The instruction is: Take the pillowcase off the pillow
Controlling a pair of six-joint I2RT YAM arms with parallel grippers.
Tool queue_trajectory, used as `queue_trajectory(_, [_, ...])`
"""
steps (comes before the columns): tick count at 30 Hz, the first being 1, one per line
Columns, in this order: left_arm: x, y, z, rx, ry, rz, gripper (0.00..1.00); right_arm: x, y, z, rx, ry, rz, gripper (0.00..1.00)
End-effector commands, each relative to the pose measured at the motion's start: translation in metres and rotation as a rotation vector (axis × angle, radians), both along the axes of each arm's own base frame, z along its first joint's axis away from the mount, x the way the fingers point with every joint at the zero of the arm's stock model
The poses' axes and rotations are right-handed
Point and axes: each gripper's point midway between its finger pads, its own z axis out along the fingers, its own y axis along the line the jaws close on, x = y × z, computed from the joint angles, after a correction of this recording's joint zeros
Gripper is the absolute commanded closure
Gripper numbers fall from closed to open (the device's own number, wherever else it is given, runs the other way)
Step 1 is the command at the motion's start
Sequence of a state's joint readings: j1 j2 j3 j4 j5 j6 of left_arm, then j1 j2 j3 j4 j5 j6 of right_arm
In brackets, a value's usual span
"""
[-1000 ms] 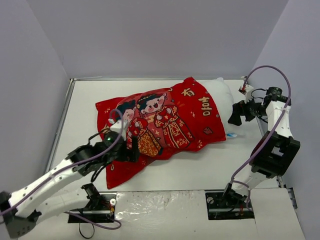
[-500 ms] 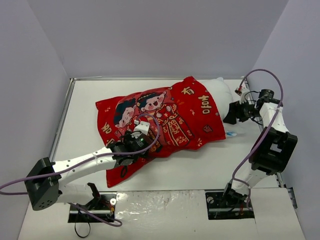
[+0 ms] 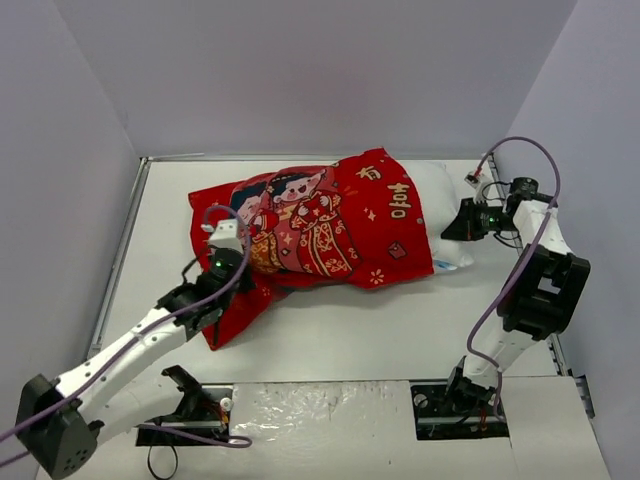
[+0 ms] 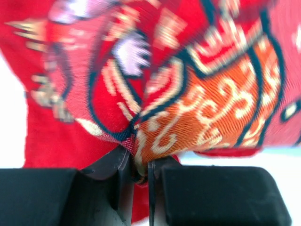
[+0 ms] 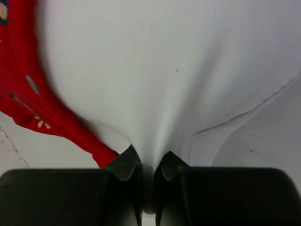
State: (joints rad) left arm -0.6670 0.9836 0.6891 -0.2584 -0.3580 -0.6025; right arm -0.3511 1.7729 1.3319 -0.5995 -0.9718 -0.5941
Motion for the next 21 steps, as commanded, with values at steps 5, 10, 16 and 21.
queue_trajectory(5, [0.017, 0.115, 0.043, -0.018, -0.048, 0.293, 0.98, 0.026, -0.105, 0.072, -0.118, -0.200, -0.276, 1.00])
queue_trajectory(10, [0.033, 0.171, 0.058, -0.058, -0.055, 0.463, 0.98, 0.013, -0.145, 0.070, -0.164, -0.196, -0.375, 1.00])
queue_trajectory(16, [0.054, 0.223, 0.085, -0.046, -0.091, 0.620, 0.98, -0.008, -0.176, 0.057, -0.213, -0.165, -0.448, 1.00])
queue_trajectory(21, [0.070, 0.239, 0.094, -0.023, -0.082, 0.642, 0.98, -0.022, -0.178, 0.058, -0.261, -0.186, -0.431, 1.00])
